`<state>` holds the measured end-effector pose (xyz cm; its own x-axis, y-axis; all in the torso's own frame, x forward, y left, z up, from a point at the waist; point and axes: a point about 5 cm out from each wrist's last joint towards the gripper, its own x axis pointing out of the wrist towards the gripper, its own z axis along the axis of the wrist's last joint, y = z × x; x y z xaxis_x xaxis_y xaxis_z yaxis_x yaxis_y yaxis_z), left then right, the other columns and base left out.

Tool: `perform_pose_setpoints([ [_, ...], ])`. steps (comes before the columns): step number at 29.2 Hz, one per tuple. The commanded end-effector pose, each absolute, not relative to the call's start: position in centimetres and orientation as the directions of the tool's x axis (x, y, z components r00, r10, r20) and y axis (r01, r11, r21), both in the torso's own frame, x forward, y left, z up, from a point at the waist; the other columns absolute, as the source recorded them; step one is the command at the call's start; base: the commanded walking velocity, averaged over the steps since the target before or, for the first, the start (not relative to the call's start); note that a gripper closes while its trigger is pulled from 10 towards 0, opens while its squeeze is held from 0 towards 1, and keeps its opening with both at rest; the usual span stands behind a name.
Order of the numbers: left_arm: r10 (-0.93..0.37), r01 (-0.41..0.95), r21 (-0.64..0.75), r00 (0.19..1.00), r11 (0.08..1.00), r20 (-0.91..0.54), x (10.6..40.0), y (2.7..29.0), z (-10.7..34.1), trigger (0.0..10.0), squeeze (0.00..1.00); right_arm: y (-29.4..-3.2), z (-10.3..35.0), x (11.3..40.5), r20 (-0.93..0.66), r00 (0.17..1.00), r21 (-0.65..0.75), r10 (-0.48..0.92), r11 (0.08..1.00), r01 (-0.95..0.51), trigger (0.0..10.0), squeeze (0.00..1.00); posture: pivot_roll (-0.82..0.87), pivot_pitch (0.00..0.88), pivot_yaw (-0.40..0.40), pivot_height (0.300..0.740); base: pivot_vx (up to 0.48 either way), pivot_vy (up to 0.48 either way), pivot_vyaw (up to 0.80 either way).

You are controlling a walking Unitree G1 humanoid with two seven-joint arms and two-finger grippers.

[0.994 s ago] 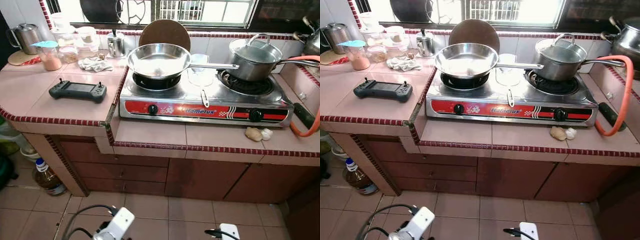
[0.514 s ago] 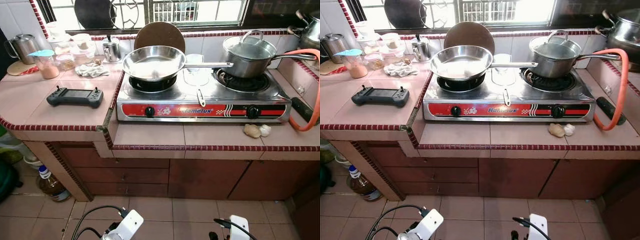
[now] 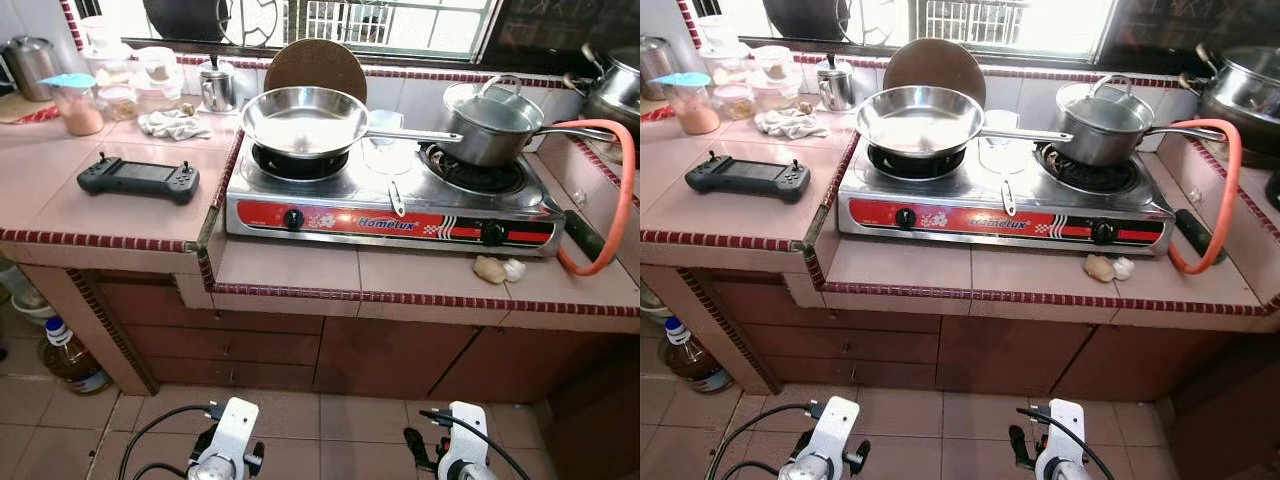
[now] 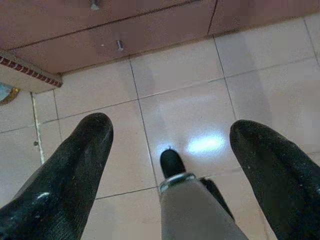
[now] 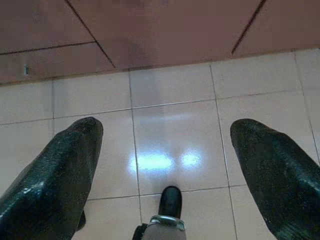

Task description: Kitchen organization

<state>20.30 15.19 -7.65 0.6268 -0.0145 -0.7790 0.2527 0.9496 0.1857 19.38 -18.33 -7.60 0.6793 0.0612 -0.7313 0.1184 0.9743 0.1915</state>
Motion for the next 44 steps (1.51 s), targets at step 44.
perform_pose_setpoints([
  [44,-0.019,0.163,0.441,0.95,0.883,-0.312,27.6,14.9,-0.9,10.0,0.0,-16.3,3.8,22.1,-0.158,0.975,0.205,0.153,0.972,-0.119,10.0,0.0,0.29,0.0,-0.042,0.74,0.0,0.0,0.0],
])
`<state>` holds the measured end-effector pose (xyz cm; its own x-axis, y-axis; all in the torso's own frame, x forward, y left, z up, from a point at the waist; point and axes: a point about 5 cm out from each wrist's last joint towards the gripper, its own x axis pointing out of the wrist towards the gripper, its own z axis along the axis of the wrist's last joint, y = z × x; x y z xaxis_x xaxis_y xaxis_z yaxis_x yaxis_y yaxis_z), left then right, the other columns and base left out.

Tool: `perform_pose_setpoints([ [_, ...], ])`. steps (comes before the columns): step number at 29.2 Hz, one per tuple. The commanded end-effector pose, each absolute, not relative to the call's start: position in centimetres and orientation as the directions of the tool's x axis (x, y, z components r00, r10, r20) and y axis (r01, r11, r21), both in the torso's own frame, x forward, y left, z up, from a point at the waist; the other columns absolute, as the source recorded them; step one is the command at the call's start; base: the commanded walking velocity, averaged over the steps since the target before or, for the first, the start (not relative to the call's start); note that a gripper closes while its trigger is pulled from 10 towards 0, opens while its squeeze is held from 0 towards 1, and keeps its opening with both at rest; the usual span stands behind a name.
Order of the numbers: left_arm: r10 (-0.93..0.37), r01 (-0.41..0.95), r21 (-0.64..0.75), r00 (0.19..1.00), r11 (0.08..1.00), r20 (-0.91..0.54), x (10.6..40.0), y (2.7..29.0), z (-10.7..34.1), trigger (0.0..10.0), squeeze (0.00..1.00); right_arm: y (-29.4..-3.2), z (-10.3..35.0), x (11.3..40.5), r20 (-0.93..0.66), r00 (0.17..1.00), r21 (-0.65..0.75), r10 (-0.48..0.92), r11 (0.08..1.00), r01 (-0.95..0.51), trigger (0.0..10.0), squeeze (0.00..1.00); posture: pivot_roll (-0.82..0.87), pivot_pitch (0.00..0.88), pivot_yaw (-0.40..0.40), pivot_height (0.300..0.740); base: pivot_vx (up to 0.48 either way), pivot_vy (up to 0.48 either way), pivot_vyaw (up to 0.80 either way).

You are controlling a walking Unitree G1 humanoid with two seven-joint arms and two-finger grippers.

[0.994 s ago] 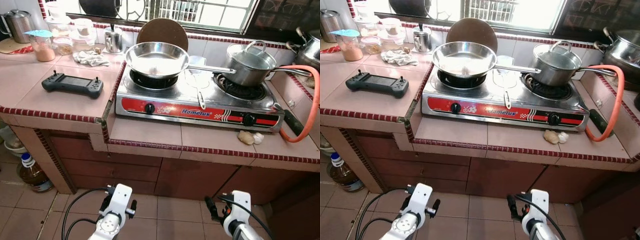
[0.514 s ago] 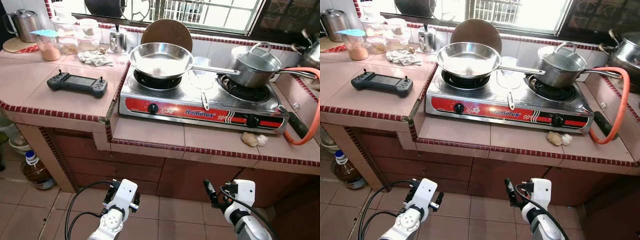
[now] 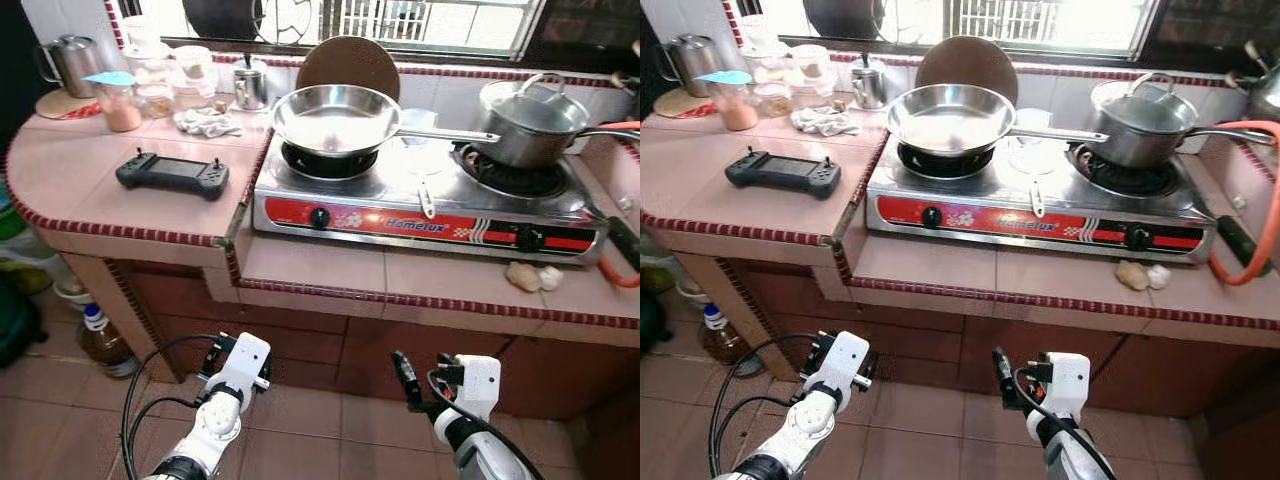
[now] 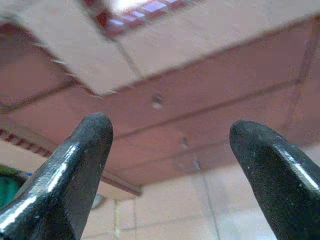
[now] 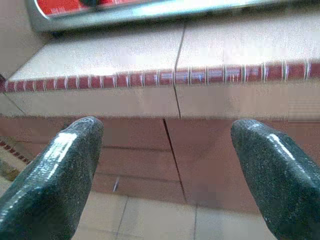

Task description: Kitchen organization

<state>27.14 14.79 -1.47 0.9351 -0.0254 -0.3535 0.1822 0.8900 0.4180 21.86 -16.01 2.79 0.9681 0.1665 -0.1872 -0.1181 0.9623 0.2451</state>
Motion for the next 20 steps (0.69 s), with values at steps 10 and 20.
perform_pose_setpoints([
  [10,0.037,0.049,0.467,0.984,0.883,-0.172,28.1,15.8,0.4,10.0,0.0,-18.0,6.2,22.4,-0.113,0.99,0.118,0.085,0.99,-0.072,10.0,0.0,0.34,0.0,-0.15,0.74,0.0,0.0,0.0],
  [20,0.017,0.041,0.419,0.991,0.907,-0.134,27.6,16.1,0.5,10.0,0.0,-16.2,7.4,24.6,-0.081,0.984,0.115,0.159,0.982,-0.15,10.0,0.0,0.37,0.0,-0.164,0.74,0.0,0.0,0.0],
])
